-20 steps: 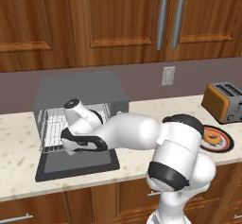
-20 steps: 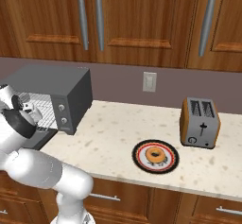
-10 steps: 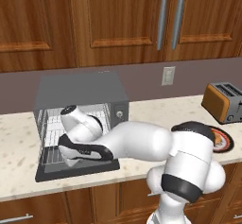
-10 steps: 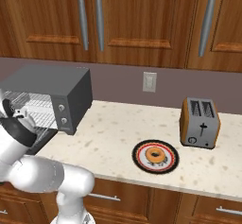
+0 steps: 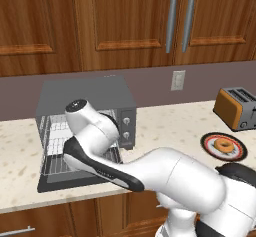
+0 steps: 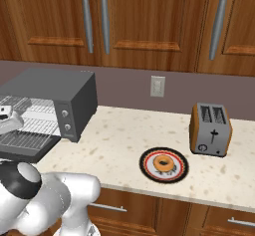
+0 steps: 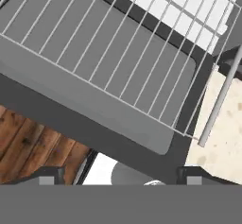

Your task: Pick up the bagel from the plate, place it on the toaster oven rack, close the door, and set the timer.

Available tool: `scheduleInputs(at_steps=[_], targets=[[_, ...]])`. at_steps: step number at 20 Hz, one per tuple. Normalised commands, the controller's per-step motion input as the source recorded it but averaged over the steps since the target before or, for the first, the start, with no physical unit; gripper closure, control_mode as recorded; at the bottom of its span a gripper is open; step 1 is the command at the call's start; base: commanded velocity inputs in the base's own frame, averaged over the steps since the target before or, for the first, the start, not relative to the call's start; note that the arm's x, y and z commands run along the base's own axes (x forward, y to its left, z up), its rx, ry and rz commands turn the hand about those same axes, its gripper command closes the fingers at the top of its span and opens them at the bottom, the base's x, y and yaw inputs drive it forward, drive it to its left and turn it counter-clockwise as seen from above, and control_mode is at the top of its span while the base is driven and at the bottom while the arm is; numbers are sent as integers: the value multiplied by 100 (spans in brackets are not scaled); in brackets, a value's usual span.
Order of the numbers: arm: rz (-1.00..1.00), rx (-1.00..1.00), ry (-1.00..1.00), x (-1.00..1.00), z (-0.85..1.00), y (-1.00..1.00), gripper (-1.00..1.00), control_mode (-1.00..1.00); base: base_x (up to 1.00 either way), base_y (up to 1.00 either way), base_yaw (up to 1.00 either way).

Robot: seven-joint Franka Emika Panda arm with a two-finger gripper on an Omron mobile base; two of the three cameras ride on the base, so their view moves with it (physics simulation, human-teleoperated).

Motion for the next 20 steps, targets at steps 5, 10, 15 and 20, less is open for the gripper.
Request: scheduleInputs(at_steps=[5, 10, 15, 20], targets=[[-19, 7, 0, -13, 73, -74, -100, -100, 0, 0, 0], [-25, 6, 0, 13, 40, -99, -100, -100, 0, 0, 0], [-24, 3, 0, 24, 11, -100, -100, -100, 0, 0, 0], [-20, 0, 0, 30, 0, -100, -100, -100, 0, 0, 0]])
